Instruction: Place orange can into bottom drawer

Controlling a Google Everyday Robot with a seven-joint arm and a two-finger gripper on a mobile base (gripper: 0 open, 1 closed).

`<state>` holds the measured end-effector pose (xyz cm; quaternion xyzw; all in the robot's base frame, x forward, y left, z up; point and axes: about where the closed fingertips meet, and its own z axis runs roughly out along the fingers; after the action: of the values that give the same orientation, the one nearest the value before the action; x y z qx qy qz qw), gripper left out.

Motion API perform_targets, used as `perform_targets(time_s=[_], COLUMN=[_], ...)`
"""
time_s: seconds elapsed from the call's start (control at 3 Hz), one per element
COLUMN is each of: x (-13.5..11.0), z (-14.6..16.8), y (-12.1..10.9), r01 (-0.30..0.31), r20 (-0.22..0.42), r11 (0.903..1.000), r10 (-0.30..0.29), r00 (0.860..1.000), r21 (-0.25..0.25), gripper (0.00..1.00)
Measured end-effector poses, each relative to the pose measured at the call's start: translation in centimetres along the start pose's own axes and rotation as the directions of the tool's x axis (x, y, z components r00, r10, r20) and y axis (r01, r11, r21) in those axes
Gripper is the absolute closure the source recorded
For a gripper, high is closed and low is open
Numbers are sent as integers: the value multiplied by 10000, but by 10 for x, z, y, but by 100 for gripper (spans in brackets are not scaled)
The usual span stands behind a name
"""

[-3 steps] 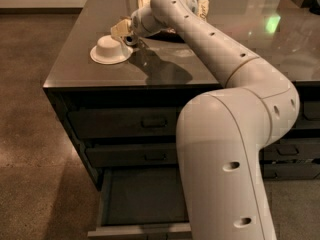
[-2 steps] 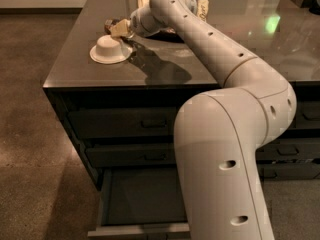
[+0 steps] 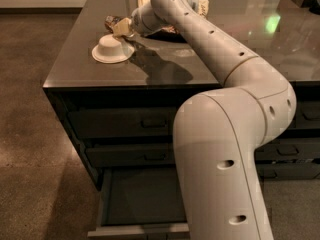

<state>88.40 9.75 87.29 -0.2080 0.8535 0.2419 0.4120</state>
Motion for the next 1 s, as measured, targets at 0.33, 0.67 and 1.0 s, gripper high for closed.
perform_targets(time_s=[0.33,0.67,1.0], x=[-3,-11,-16], z=[-5,-26,-57], y=[-4,-7,-7], r01=[-69,-6,238], r20=[284,1028,1919], r11=[9999,9993,9982], r10=[65,-31,-341], r00=[9996,9947,9808], r21=[133,364,558], gripper=[100,100,100])
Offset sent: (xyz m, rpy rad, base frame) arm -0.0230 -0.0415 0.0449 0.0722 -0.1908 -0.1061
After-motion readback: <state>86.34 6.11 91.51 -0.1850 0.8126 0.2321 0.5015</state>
